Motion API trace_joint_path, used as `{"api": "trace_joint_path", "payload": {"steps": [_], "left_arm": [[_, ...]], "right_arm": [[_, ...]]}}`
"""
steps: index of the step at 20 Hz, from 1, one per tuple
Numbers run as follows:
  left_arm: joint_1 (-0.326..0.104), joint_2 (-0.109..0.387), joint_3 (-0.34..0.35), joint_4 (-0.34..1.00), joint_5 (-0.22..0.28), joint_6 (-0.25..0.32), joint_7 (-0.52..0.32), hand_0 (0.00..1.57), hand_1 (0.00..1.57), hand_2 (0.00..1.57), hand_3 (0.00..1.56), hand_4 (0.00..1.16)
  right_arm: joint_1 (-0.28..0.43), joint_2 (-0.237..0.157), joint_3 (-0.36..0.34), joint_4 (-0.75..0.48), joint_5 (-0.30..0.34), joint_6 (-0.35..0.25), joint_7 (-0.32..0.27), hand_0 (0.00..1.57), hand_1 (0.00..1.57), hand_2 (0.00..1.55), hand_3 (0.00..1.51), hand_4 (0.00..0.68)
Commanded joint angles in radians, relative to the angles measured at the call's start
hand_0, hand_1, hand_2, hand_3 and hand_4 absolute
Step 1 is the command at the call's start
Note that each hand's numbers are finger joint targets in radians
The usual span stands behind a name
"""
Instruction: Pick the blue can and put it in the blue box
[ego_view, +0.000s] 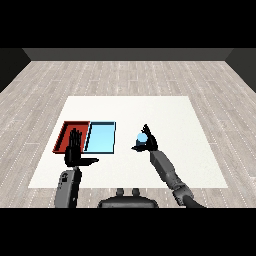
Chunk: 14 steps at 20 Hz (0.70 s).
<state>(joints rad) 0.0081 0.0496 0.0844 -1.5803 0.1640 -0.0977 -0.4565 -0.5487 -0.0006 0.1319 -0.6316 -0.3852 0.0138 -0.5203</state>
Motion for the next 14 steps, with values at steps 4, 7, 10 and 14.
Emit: {"api": "trace_joint_path", "payload": {"steps": [4,7,10,14], "left_arm": [[0.032,-0.027,-0.029,-0.101,0.002,0.029,0.064,0.00,0.00,0.00,0.00,0.00],[0.028,0.027,0.029,-0.052,0.052,-0.039,0.032,0.00,0.00,0.00,0.00,0.00],[-0.040,0.026,0.036,-0.009,0.044,-0.010,0.036,0.00,0.00,0.00,0.00,0.00],[0.038,-0.009,-0.019,-0.054,-0.007,0.010,0.015,0.00,0.00,0.00,0.00,0.00]], "right_arm": [[-0.105,0.000,0.041,0.049,-0.076,-0.020,0.038,0.00,0.00,0.00,0.00,0.000],[-0.060,0.000,0.009,0.078,-0.043,-0.024,-0.028,0.00,0.00,0.00,0.00,0.000],[-0.068,-0.015,0.005,0.074,-0.007,-0.085,-0.018,1.06,1.06,1.22,1.13,0.177],[-0.077,-0.033,0.053,0.062,0.010,-0.159,0.075,1.56,1.56,1.48,1.44,0.659]]}}
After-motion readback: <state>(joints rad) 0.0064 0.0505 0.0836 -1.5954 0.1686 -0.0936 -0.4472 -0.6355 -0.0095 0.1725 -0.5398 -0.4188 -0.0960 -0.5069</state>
